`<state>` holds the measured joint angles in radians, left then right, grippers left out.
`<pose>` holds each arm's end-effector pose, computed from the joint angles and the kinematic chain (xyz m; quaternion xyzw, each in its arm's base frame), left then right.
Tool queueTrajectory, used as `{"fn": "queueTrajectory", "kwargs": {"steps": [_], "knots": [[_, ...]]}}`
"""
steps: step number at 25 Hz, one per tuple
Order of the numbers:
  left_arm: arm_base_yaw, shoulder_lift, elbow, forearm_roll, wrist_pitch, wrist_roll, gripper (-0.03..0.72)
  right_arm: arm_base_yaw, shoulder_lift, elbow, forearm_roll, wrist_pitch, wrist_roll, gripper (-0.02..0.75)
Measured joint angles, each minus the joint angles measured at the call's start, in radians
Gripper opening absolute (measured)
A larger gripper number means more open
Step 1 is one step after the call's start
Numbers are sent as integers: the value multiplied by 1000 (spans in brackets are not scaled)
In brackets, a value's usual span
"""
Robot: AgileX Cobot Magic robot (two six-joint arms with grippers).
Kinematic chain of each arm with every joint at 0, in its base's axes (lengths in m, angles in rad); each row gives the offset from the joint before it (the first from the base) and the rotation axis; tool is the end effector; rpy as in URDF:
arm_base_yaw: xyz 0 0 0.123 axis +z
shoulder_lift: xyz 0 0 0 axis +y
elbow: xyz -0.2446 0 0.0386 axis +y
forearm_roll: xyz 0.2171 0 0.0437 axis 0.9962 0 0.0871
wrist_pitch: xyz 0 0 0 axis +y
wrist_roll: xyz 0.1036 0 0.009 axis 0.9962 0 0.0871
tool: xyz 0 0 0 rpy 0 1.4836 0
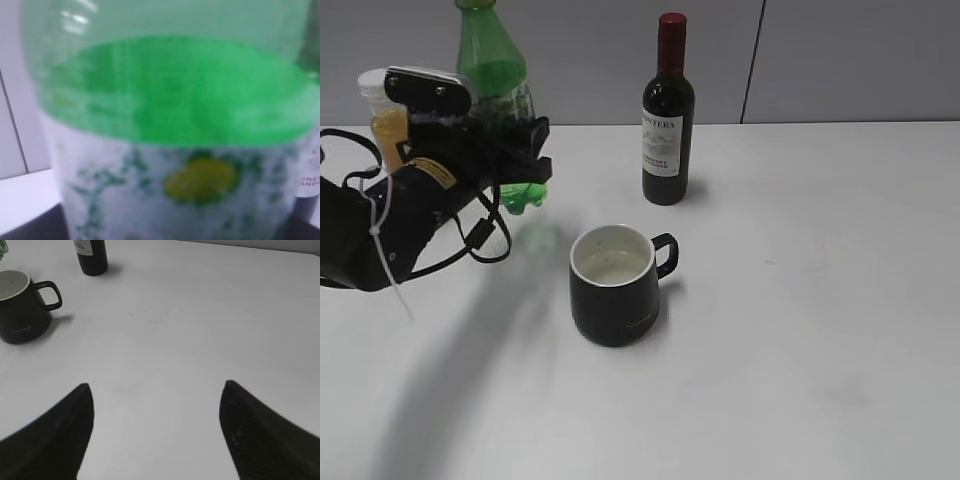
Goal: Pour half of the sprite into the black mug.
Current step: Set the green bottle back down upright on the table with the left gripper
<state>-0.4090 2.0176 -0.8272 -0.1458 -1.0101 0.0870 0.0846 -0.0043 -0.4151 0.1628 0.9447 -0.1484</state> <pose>0.3394 -0.1332 0.1314 0.1130 0.7320 -0.0884 0.6661 0.0281 0.0161 0.2457 -0.0929 0.8359 0.0641 0.5371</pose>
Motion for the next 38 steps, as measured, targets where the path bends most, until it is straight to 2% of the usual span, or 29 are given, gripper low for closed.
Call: {"fn": "queueTrajectory", "kwargs": {"steps": [11, 26, 32, 38], "knots": [[0, 115, -32, 1, -36, 0, 436, 0, 0, 0, 0, 0, -1, 592], [1, 147, -34, 1, -61, 0, 437, 0, 0, 0, 0, 0, -1, 593], [1, 147, -34, 1, -71, -1, 593, 0, 0, 0, 0, 0, -1, 593], [1, 136, -10, 1, -48, -1, 618, 0, 0, 0, 0, 0, -1, 592]]}}
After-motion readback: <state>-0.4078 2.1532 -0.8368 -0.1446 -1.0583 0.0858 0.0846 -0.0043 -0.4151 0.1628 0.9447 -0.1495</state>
